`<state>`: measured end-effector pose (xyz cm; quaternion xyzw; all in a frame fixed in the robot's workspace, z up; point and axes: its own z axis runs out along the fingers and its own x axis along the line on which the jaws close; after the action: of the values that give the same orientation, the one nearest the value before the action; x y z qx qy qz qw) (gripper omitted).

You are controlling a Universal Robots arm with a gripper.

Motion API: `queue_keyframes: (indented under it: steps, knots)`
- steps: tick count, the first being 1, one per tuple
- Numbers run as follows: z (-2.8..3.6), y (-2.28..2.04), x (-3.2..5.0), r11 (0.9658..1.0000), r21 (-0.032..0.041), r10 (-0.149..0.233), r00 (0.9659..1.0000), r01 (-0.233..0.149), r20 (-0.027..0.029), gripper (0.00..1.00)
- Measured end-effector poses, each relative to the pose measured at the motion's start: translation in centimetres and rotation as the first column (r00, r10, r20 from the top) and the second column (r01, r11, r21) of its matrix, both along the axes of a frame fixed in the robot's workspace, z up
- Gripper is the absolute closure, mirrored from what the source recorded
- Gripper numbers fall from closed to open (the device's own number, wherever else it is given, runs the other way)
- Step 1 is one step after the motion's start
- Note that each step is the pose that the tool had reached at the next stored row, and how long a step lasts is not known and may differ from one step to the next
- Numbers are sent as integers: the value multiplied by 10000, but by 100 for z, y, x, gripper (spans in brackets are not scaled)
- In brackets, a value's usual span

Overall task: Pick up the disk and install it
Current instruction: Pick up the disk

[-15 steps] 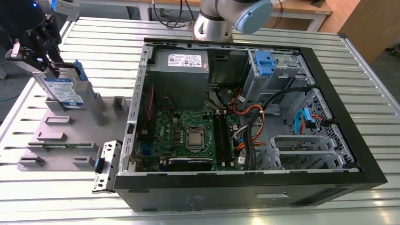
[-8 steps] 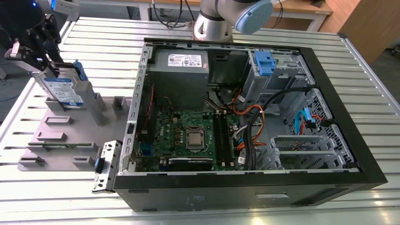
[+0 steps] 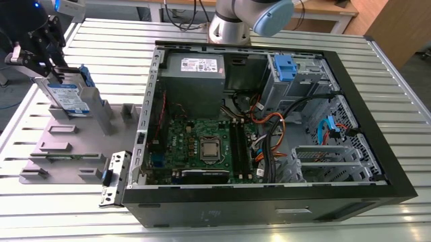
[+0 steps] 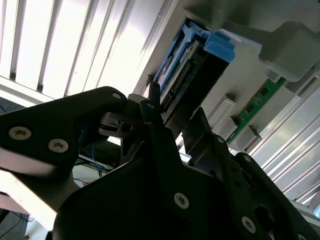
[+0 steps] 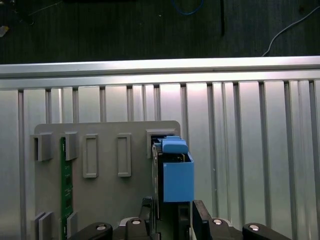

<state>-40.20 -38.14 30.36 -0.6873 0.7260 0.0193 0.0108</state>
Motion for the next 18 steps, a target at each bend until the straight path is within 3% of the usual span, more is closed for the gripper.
queue_keyframes:
  steps: [7, 9, 10, 18]
  knots:
    - [0, 1, 0, 10000, 0, 0, 10000, 0, 0, 55]
    - [0, 2, 0, 10000, 0, 0, 10000, 0, 0, 57]
    - [0, 2, 0, 10000, 0, 0, 10000, 0, 0, 64]
    - [0, 3, 0, 10000, 0, 0, 10000, 0, -1, 65]
